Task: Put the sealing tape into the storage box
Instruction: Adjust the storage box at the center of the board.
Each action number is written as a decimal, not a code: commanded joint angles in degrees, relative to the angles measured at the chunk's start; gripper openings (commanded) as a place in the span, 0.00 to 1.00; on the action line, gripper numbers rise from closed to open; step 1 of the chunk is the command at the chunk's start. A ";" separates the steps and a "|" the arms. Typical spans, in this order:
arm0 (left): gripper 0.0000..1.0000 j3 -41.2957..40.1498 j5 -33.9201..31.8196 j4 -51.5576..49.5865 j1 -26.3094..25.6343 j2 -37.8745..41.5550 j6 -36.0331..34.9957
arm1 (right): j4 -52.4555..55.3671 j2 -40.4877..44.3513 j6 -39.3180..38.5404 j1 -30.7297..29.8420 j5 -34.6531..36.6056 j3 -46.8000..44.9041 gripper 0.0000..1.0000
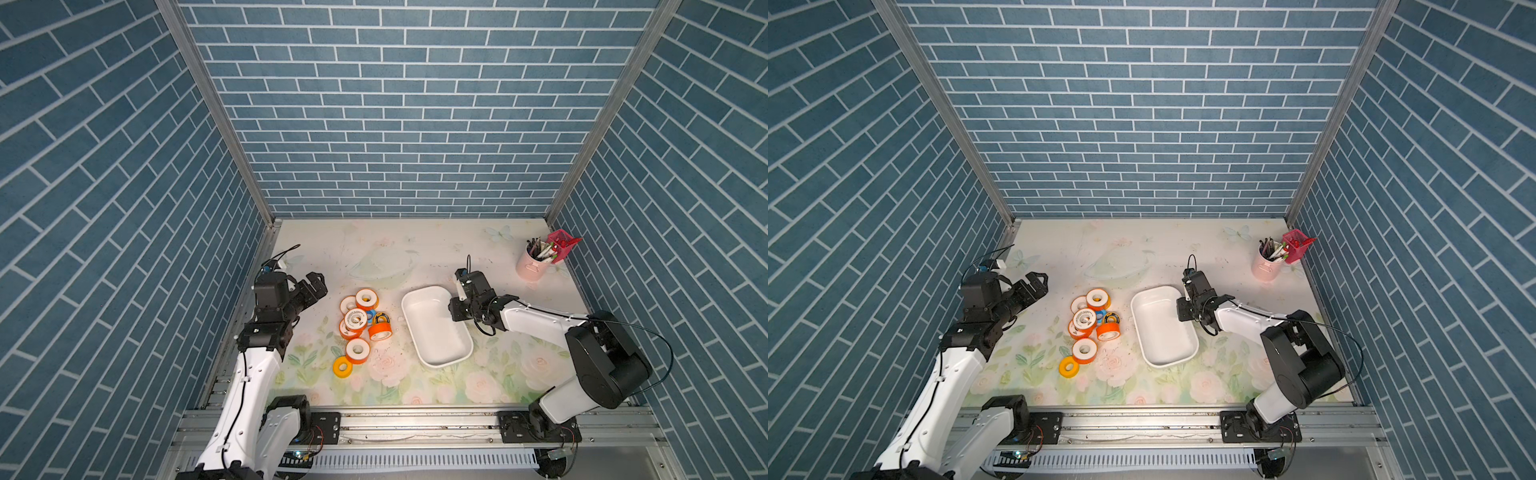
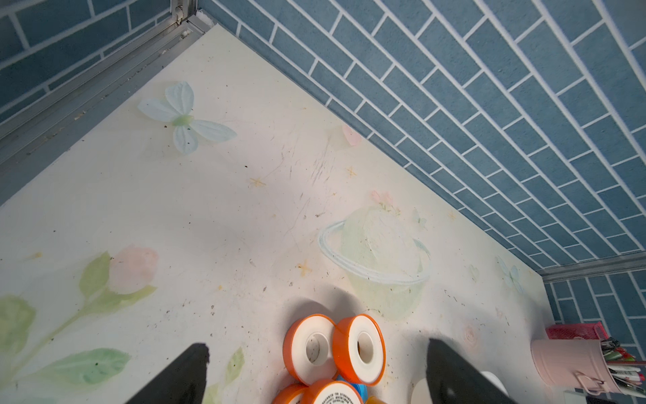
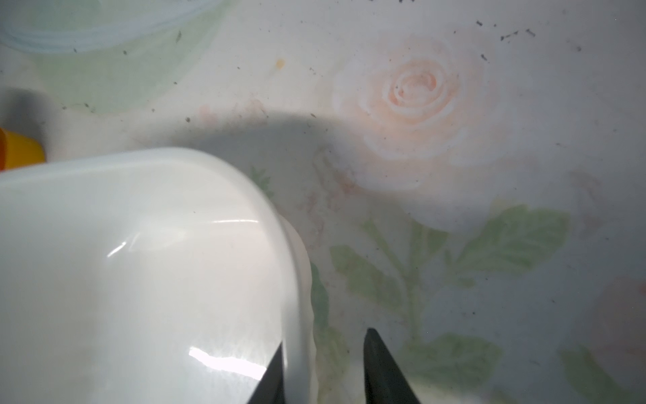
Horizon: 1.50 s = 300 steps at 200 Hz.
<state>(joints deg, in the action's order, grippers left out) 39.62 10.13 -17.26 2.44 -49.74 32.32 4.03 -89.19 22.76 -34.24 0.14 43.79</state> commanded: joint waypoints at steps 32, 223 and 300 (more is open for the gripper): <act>1.00 0.55 -1.96 -1.73 -0.15 0.22 -0.77 | -2.76 0.33 6.57 -0.40 1.29 -1.96 0.15; 1.00 0.11 -0.72 -1.72 -0.15 -0.78 -0.57 | -2.36 3.03 15.41 -1.71 -0.04 -0.72 0.23; 1.00 -0.24 -3.32 -0.69 -6.69 -2.20 -0.15 | 1.84 13.68 11.35 -1.80 3.45 -0.48 0.55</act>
<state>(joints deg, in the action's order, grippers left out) 39.44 9.45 -18.09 0.03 -50.81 32.40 2.79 -80.88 36.99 -35.77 0.36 41.74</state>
